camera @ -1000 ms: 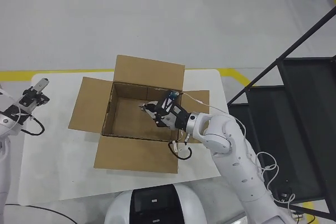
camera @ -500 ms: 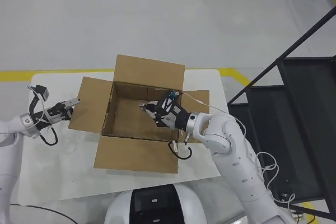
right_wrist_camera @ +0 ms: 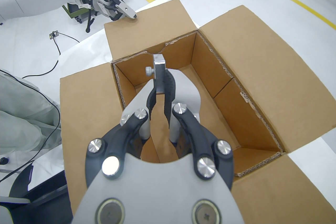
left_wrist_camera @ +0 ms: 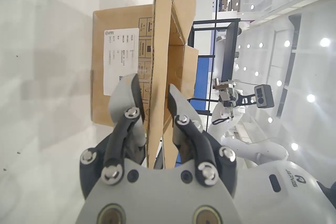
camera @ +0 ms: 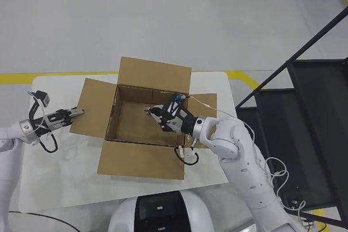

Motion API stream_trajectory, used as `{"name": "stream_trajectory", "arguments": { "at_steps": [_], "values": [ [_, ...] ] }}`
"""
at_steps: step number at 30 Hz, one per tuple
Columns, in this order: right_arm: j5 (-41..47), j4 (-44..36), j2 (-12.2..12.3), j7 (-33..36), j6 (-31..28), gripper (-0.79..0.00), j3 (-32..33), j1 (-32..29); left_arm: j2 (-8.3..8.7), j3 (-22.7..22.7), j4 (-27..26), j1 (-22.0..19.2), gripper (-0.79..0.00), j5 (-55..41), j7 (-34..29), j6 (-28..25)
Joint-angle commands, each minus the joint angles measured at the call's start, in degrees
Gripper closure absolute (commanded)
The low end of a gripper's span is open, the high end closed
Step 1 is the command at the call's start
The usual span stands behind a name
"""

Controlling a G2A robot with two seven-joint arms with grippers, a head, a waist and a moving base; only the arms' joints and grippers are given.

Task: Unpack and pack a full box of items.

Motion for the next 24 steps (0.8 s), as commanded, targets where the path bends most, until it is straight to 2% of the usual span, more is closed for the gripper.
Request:
{"name": "stream_trajectory", "arguments": {
  "at_steps": [1, 8, 21, 22, 23, 24],
  "values": [
    [0.0, 0.0, 0.0, 0.0, 0.0, 0.000, 0.0, 0.0, 0.05, -0.4, -0.1, 0.5, 0.000, -1.0, 0.9, -0.1],
    [0.0, 0.0, 0.0, 0.0, 0.0, 0.000, 0.0, 0.0, 0.85, -4.1, -1.9, 4.6, 0.000, -4.9, 3.8, 0.3],
    [0.0, 0.0, 0.0, 0.0, 0.0, 0.000, 0.0, 0.0, 2.91, -13.5, -10.0, 16.9, 0.000, -7.7, 6.7, 3.2],
    [0.0, 0.0, 0.0, 0.0, 0.0, 0.000, 0.0, 0.0, 3.02, -13.9, -10.9, 17.8, -0.114, -7.3, 6.6, 2.9],
    [0.0, 0.0, 0.0, 0.0, 0.0, 0.000, 0.0, 0.0, 3.14, -14.2, -11.5, 18.6, -0.785, -6.8, 6.6, 3.1],
    [0.0, 0.0, 0.0, 0.0, 0.0, 0.000, 0.0, 0.0, 3.18, -14.7, -12.0, 19.1, -0.785, -7.2, 7.3, 3.4]
  ]
}}
